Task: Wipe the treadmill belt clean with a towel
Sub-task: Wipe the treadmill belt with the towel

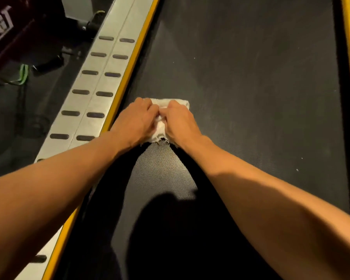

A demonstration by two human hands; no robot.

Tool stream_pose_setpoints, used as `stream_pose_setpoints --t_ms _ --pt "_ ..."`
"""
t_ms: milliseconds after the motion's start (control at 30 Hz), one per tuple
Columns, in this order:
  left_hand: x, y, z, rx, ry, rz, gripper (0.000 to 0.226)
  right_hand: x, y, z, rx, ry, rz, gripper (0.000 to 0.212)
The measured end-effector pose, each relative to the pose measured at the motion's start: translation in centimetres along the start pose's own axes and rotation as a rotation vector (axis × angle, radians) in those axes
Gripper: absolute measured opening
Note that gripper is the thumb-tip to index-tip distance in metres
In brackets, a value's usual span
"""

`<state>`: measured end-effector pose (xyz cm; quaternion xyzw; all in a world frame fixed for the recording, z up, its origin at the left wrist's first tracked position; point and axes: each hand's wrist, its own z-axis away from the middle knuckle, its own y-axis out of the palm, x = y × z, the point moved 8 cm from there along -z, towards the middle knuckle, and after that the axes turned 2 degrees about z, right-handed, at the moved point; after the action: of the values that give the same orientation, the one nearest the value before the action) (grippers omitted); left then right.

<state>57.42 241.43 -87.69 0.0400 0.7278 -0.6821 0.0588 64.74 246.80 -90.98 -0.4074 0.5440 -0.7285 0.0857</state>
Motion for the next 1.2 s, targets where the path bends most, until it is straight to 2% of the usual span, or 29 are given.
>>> stream_pose_setpoints --t_ms 133,300,467,533,600,667,767,833,900,1000,1067,1200 --pt "0.2 -0.2 -1.6 -0.005 -0.062 -0.033 0.023 0.4 -1.6 -0.6 -0.048 0.012 -0.039 0.011" --pt "-2.1 0.5 0.5 -0.013 0.107 -0.074 0.032 -1.4 0.2 1.6 -0.029 -0.034 0.071 0.018" --pt "-1.1 0.6 -1.8 -0.007 -0.046 -0.082 0.022 -1.7 -1.8 -0.3 -0.076 0.016 0.019 0.026" --pt "-2.3 0.8 -1.9 -0.014 0.013 -0.102 0.02 -1.7 -1.6 0.8 -0.095 -0.006 0.088 0.026" --pt "-4.4 1.1 -1.0 -0.009 0.161 -0.114 0.024 -2.4 -1.7 2.9 -0.118 0.007 0.07 0.025" --pt "-5.4 1.3 -0.1 -0.013 0.214 -0.112 0.026 -3.1 -2.0 4.5 -0.121 -0.01 0.041 0.025" --pt "-4.9 1.0 -1.9 0.014 0.074 -0.127 0.019 -3.4 -2.9 3.2 -0.113 -0.016 0.096 0.027" --pt "-5.0 0.8 -3.5 0.019 0.009 -0.12 0.021 -3.9 -3.5 2.3 -0.134 0.045 0.079 0.023" --pt "-6.7 0.9 -3.9 0.042 0.059 -0.158 0.023 -4.9 -3.6 3.1 -0.147 0.101 0.067 0.02" --pt "-9.4 1.8 -2.4 0.046 0.213 -0.116 0.018 -5.7 -4.0 6.8 -0.182 0.003 0.138 0.02" --pt "-10.2 2.0 -2.2 0.056 0.21 -0.107 0.02 -6.9 -4.8 7.7 -0.183 0.014 0.094 0.022" --pt "-11.6 1.3 -5.2 0.053 0.09 -0.17 0.026 -8.1 -5.8 6.1 -0.168 0.13 0.126 0.026"
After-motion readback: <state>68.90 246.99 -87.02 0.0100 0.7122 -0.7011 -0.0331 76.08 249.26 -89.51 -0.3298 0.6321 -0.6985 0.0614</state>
